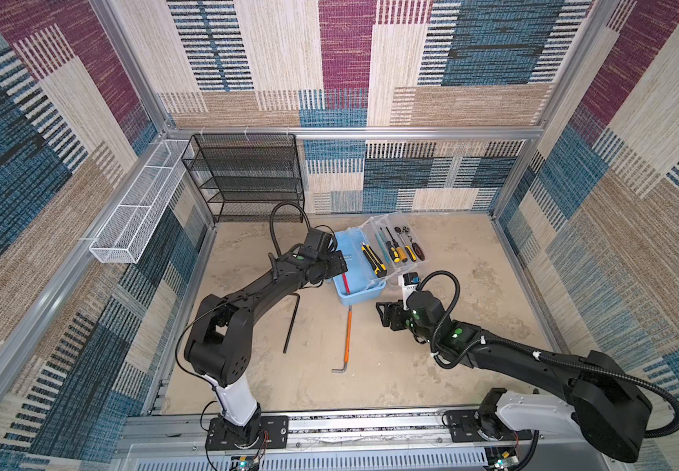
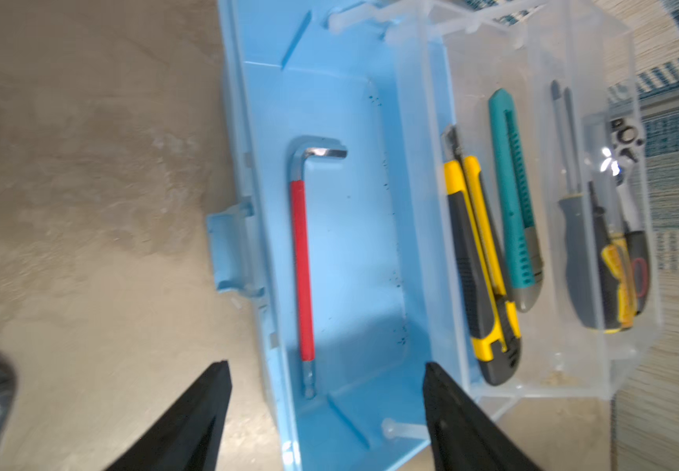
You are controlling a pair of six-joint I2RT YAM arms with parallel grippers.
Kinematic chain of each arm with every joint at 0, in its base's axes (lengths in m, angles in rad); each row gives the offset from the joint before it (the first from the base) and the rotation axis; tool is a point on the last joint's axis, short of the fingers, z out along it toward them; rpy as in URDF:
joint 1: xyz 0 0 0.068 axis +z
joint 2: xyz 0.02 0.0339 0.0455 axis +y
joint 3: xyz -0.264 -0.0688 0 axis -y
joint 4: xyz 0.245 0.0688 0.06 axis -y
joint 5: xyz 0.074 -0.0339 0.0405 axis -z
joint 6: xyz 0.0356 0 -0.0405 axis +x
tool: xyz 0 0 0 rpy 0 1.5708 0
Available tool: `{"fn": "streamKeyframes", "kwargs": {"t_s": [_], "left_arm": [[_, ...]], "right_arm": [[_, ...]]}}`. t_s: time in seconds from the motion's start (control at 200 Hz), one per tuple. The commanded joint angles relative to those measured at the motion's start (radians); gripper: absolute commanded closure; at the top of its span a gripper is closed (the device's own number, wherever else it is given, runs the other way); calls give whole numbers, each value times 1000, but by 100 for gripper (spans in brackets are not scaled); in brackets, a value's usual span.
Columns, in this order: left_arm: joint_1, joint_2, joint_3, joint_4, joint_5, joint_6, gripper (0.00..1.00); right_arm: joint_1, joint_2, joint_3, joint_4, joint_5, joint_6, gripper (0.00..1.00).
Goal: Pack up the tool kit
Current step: 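Grasp the orange hex key with the right gripper while the left gripper withdraws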
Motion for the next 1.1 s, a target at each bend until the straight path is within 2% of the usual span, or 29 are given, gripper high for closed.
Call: {"fn": "streamKeyframes", "kwargs": {"t_s": [0.0,0.255,0.436,0.616,0.952,1.092], "left_arm": [[11,-71,-83,39,-106,41,22],[89,-225,-300,50,-153,12,22],[140,-293,-405,53,-156,5,22],[176,-336,-475,53,-153,5,22],[216,-410,-542,38,-169,3,22],[231,-434,-553,25,-177,9,22]], "right_arm": [[43,57,41,-25,21,72,24],[172,263,199,-133,64,138,29],[222,415,325,-252,58,157,47],[241,478,376,-284,23,142,51],[249,603,474,-395,-47,89,67],[249,627,466,-439,-52,65,73]]}}
